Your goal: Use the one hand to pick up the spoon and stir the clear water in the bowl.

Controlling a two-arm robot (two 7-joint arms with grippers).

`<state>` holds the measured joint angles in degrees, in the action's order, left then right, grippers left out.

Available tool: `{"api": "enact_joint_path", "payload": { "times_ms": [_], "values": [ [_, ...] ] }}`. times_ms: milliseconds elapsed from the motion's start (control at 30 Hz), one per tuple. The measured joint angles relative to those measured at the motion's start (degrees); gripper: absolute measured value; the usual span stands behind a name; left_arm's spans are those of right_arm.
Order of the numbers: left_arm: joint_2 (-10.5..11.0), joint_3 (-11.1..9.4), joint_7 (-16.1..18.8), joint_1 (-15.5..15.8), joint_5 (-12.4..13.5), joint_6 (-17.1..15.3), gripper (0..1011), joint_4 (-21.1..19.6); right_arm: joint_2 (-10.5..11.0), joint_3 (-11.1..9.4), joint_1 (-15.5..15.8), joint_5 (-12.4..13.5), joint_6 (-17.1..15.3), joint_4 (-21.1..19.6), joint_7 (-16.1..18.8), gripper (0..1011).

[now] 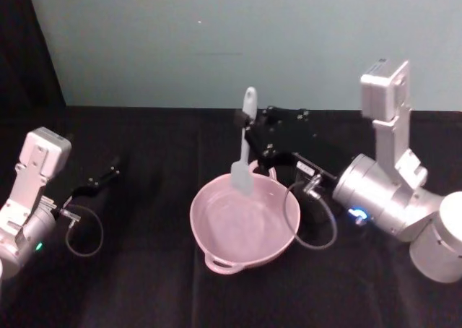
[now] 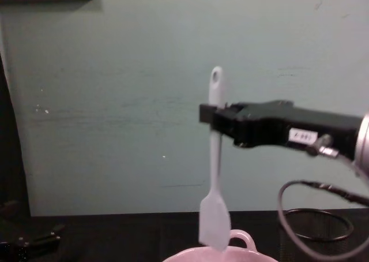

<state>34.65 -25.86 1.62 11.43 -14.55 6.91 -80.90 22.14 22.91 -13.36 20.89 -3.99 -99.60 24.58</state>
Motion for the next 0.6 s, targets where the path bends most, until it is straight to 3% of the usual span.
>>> {"api": "enact_joint_path", "payload": {
  "times_ms": [333, 600],
  "values": [
    [0.0, 0.0, 0.0, 0.0, 0.0, 0.0, 1005, 0.0, 3.8, -3.5, -1.6, 3.3, -3.6, -2.6, -0.6, 112],
    [0.0, 0.0, 0.0, 0.0, 0.0, 0.0, 1005, 0.0, 7.2, -6.7, -3.4, 7.2, -6.9, -1.7, -0.6, 112]
  ]
}}
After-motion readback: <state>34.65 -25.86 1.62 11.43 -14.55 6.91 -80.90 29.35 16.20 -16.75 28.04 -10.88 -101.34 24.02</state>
